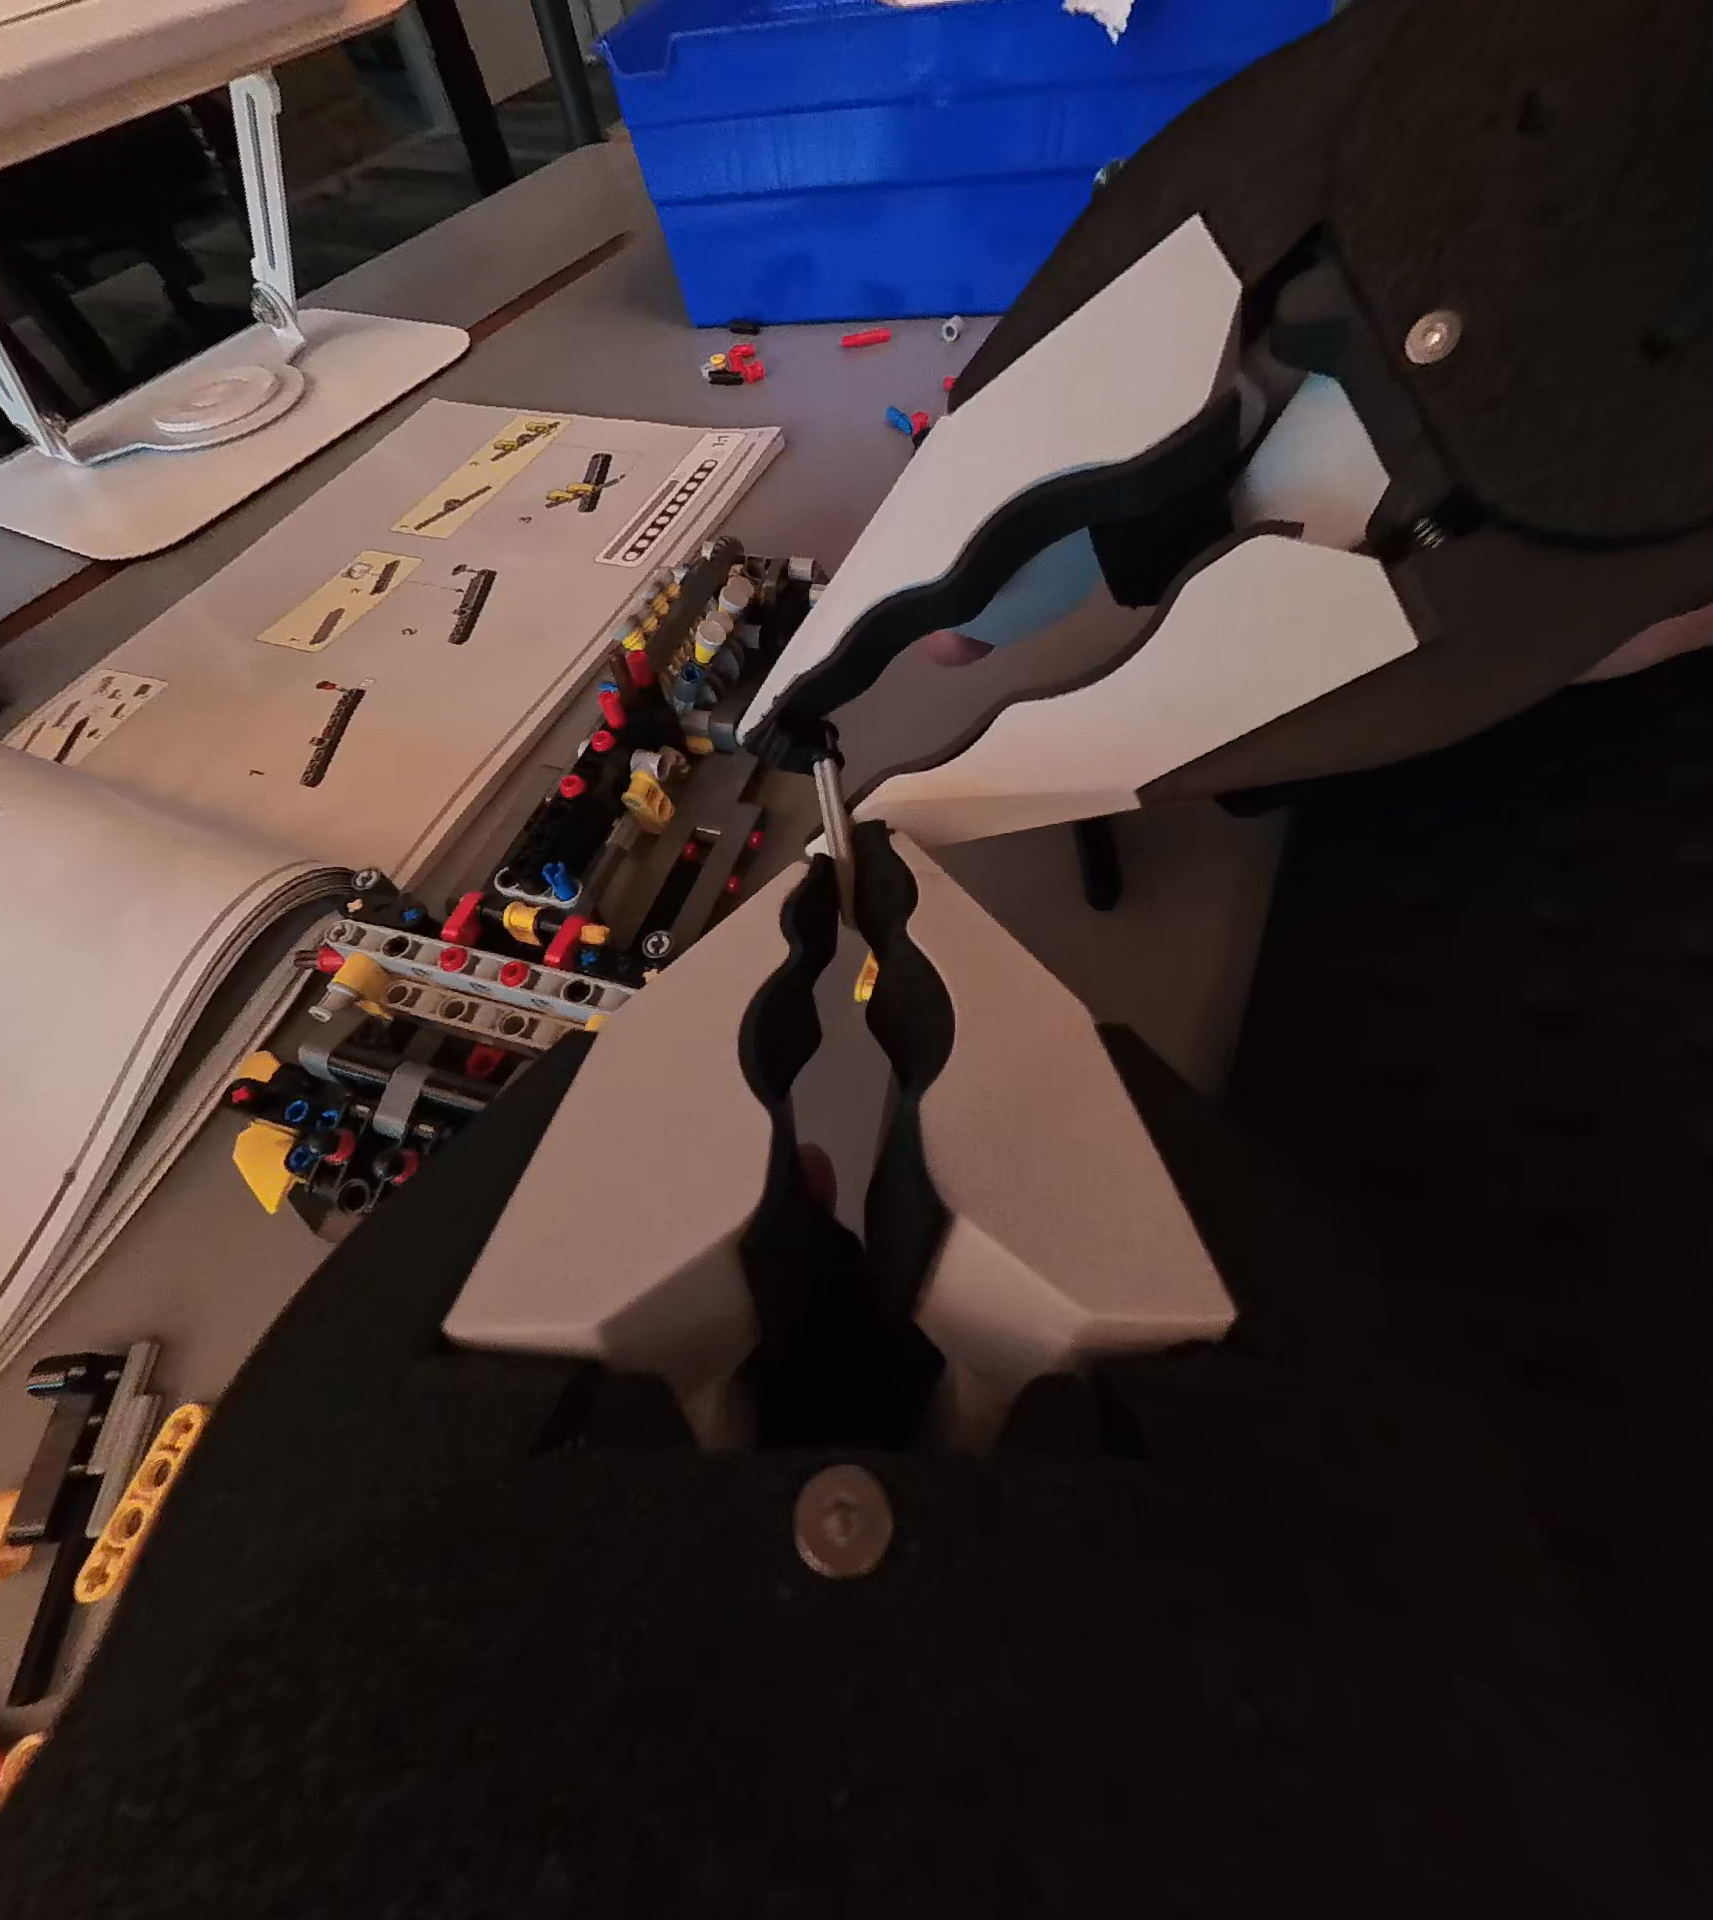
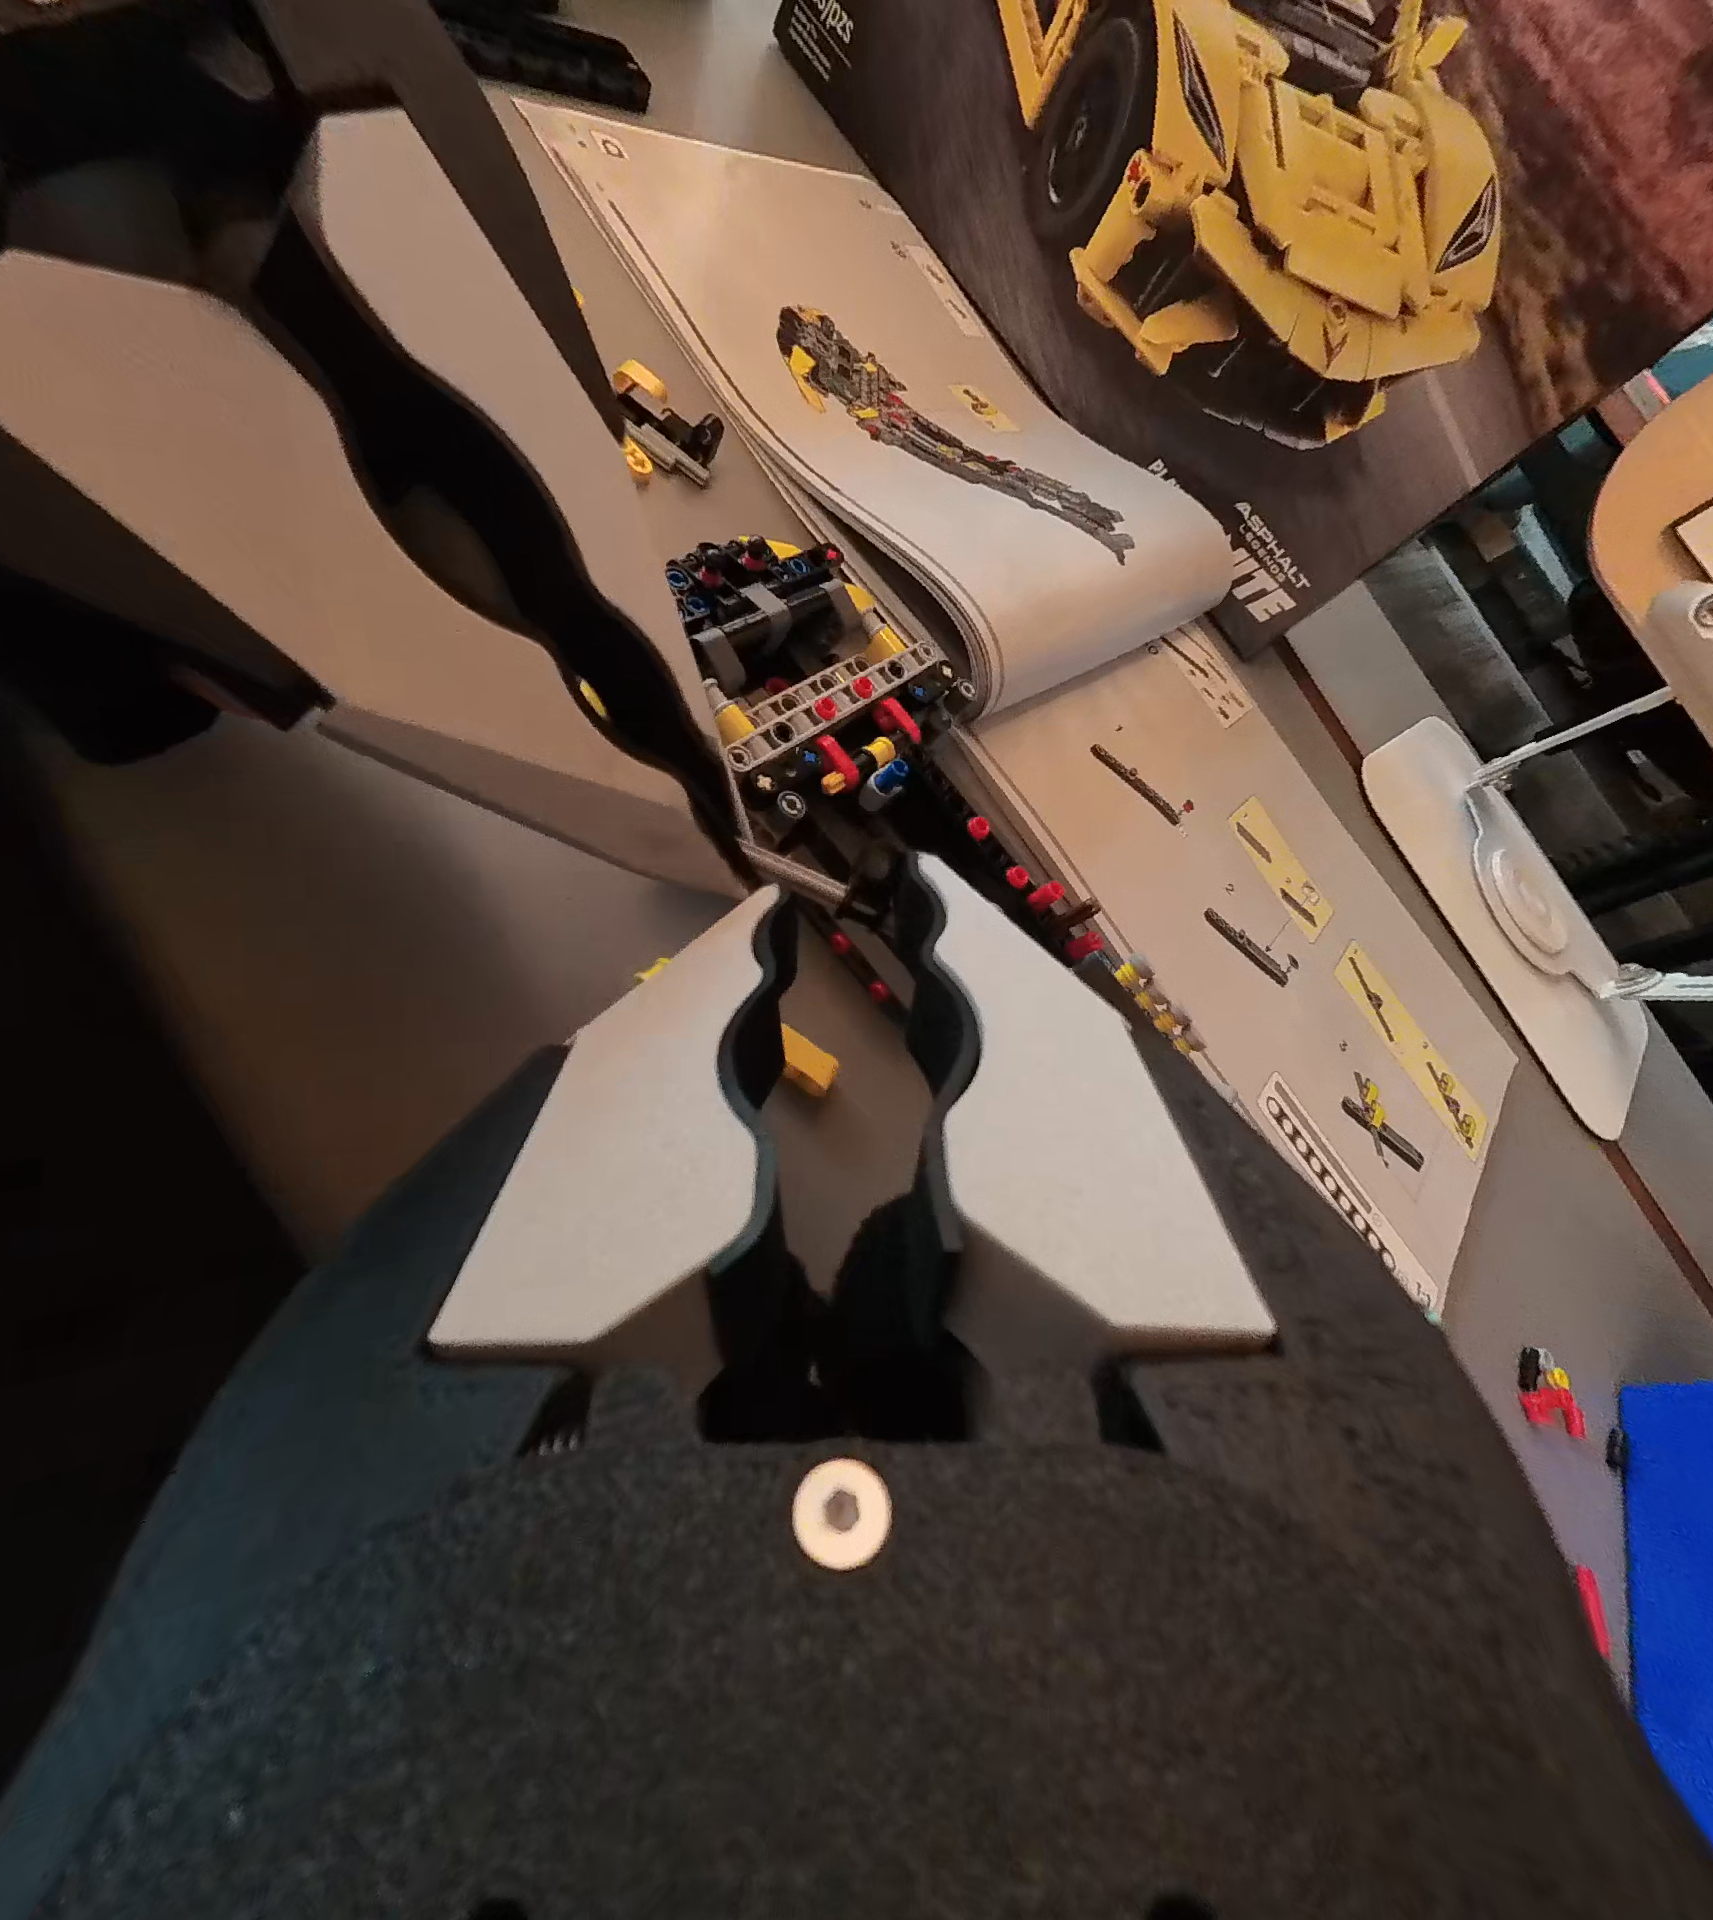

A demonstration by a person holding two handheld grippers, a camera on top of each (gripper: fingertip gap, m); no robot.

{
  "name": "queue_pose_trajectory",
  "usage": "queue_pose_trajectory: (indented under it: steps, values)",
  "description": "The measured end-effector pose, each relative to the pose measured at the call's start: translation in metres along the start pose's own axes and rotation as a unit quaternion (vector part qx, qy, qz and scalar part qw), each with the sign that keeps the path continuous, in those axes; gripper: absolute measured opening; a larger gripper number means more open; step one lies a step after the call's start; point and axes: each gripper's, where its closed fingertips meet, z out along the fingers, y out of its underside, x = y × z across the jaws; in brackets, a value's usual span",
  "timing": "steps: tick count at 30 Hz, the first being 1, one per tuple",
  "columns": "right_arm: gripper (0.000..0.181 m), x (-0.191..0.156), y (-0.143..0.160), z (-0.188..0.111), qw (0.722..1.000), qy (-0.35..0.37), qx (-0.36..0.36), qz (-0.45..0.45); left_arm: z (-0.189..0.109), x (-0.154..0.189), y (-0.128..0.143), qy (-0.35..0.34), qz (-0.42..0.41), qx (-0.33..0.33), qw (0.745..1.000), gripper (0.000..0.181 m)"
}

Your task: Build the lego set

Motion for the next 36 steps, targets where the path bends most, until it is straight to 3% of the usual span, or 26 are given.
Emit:
queue_pose_trajectory:
  steps: [24, 27, 29, 30, 32, 34, 36]
  values:
    - [0.01, -0.002, 0.005, 0.002, 1.0, 0.003, -0.013, -0.014, 0.007, 0.003, 0.006, -0.001, 0.014, -0.023, 1.0, 0.003]
    - [0.012, -0.002, 0.003, 0.003, 0.999, -0.024, 0.004, 0.023, 0.004, -0.001, 0.001, 0.005, -0.006, -0.006, 1.0, 0.002]
    - [0.014, 0.0, -0.004, 0.0, 0.994, -0.06, 0.044, 0.074, -0.002, -0.004, -0.01, 0.032, -0.066, 0.029, 0.997, 0.003]
    - [0.018, 0.0, -0.009, -0.003, 0.991, -0.075, 0.061, 0.093, -0.005, -0.004, -0.014, 0.048, -0.095, 0.042, 0.993, 0.003]
    - [0.054, 0.003, -0.01, -0.005, 0.989, -0.074, 0.071, 0.111, -0.009, -0.013, -0.016, 0.047, -0.137, 0.059, 0.988, 0.003]
    - [0.077, 0.002, -0.009, -0.001, 0.987, -0.081, 0.056, 0.124, -0.015, -0.02, -0.023, 0.073, -0.212, 0.093, 0.97, 0.003]
    - [0.08, -0.001, -0.02, -0.002, 0.986, -0.087, 0.067, 0.128, -0.019, -0.024, -0.029, 0.106, -0.279, 0.119, 0.947, 0.003]
